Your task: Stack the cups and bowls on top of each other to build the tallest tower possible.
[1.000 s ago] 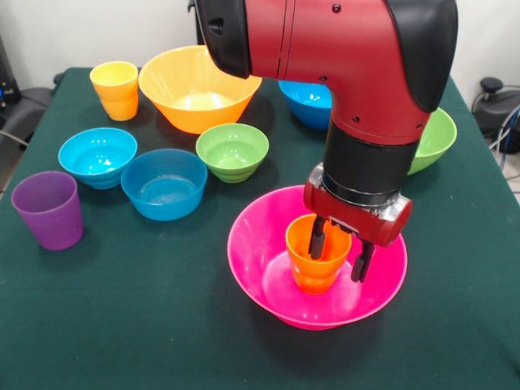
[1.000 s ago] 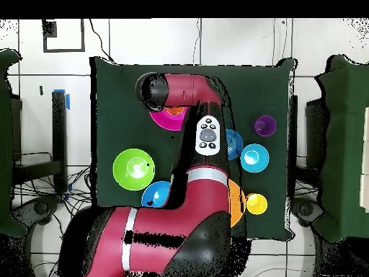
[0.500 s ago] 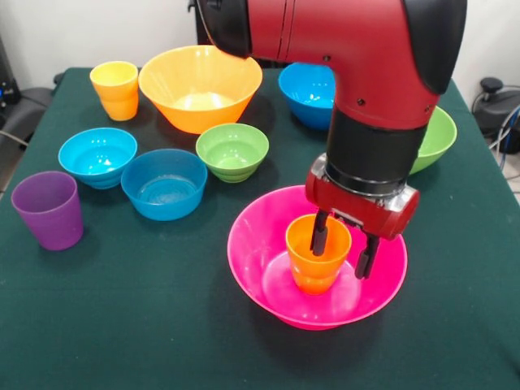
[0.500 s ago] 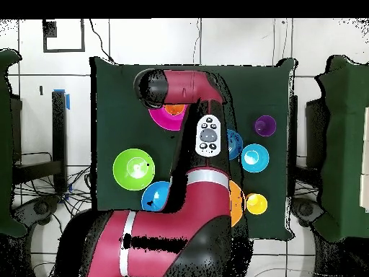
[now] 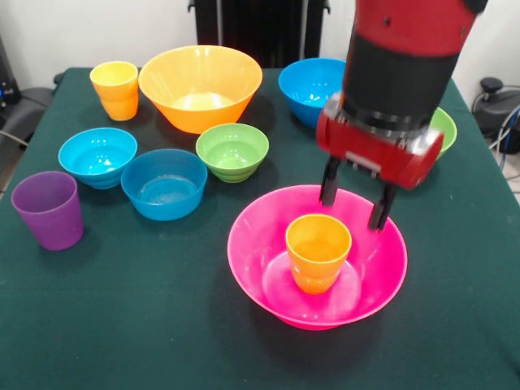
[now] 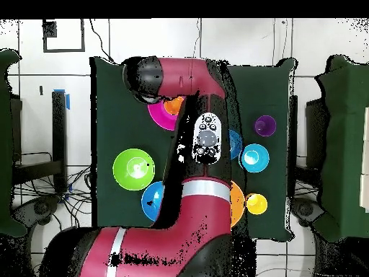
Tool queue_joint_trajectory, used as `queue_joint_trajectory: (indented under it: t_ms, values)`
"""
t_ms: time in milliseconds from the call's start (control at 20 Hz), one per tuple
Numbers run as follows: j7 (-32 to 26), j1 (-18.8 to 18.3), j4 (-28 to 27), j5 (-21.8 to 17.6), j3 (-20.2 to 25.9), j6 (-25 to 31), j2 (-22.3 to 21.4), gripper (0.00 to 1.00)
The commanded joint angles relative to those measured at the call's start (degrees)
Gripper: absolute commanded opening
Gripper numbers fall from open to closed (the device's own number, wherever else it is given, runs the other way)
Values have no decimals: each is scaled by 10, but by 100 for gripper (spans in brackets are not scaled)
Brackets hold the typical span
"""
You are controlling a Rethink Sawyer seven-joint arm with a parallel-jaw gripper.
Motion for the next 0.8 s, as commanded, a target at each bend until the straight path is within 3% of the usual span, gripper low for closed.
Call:
queue_joint_trajectory:
  t_ms: [50,350,800]
  values:
    - [-42,17,34,-11,23,71,-61,100]
    - [-9,25,96,-9,16,37,-85,100]
    - [65,51,222,24,5,-7,-130,100]
